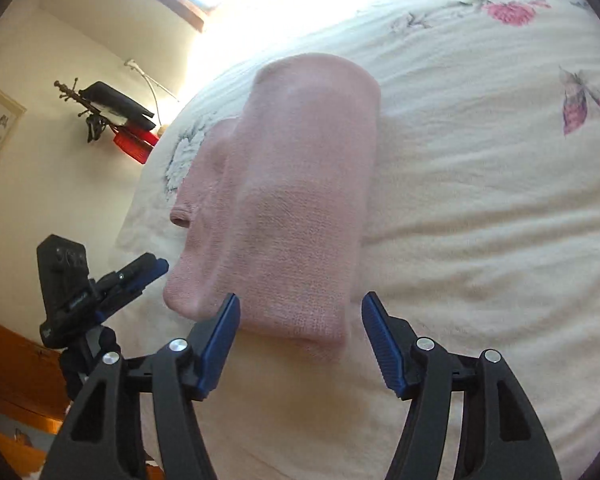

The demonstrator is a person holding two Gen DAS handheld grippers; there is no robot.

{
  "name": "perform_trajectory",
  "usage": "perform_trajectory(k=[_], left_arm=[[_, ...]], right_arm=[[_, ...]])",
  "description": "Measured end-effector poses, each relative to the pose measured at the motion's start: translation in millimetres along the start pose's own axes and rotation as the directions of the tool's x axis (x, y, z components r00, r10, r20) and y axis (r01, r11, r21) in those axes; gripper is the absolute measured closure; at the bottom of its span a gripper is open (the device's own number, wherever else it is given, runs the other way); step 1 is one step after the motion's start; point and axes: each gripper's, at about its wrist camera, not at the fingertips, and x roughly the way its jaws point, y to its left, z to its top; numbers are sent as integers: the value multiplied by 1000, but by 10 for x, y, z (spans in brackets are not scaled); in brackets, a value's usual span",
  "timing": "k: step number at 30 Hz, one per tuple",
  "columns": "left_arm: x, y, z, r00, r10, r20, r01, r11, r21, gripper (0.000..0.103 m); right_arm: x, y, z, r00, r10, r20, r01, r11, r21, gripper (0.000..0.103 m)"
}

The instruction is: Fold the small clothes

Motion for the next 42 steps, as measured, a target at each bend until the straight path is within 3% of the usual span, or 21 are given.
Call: perform_trajectory(k=[5, 6, 7, 10, 13, 17, 21, 24, 25, 28, 31, 35, 38, 41, 42], left_arm=[[289, 12, -143, 997, 57, -55, -58, 998, -13, 64], [320, 29, -151, 996, 62, -59, -63, 998, -17, 80], [351, 47, -148, 996, 58, -73, -60, 998, -22, 93], [322, 113, -149, 997, 13, -77, -17, 998, -56, 93], [292, 105, -170, 996, 51, -67, -51, 999, -4, 94], [432, 205, -245, 991, 90, -98, -89, 996, 23, 95], [456, 188, -295, 990, 109, -89, -104, 993, 58, 93], [332, 132, -250, 991, 100, -92, -95, 994, 58, 89], [254, 109, -215, 992, 98, -82, -93, 994, 61, 85], [-35, 68, 8, 993, 120, 10, -121, 991, 64, 79], [-153, 31, 409, 981, 173, 91, -179, 982, 61, 75], [161, 76, 911, 972, 228, 56, -231, 972, 47, 69], [509, 171, 1121, 976, 218, -12, -218, 976, -3, 68], [717, 210, 1216, 977, 214, -12, -214, 976, -32, 69], [731, 216, 1232, 980, 198, 2, -198, 979, -44, 82]], right_arm=[[408, -277, -46, 991, 98, -89, -82, 981, 177, 37], [473, -312, -65, 984, 148, -102, -125, 971, 204, 53], [493, -341, -80, 979, 177, -105, -150, 963, 226, 60], [289, -266, -176, 981, 173, -93, -153, 970, 190, 72], [176, -186, -211, 986, 130, -99, -115, 983, 145, 75], [372, -197, -325, 988, 28, -152, -12, 995, 103, 75], [438, -239, -392, 986, 14, -169, 1, 996, 89, 77], [403, -148, -355, 982, -24, -187, 31, 999, 37, 76], [357, -127, -332, 984, -25, -175, 30, 999, 26, 72], [149, -29, -204, 990, -88, -110, 85, 996, -31, 58], [116, 56, -93, 987, -132, -88, 125, 989, -74, 55], [185, 108, -128, 965, -236, -118, 219, 966, -138, 48], [177, 142, -229, 966, -225, -123, 204, 965, -166, 48], [122, 80, -295, 970, -209, -124, 189, 970, -152, 47], [95, 47, -315, 971, -204, -121, 186, 972, -146, 46]])
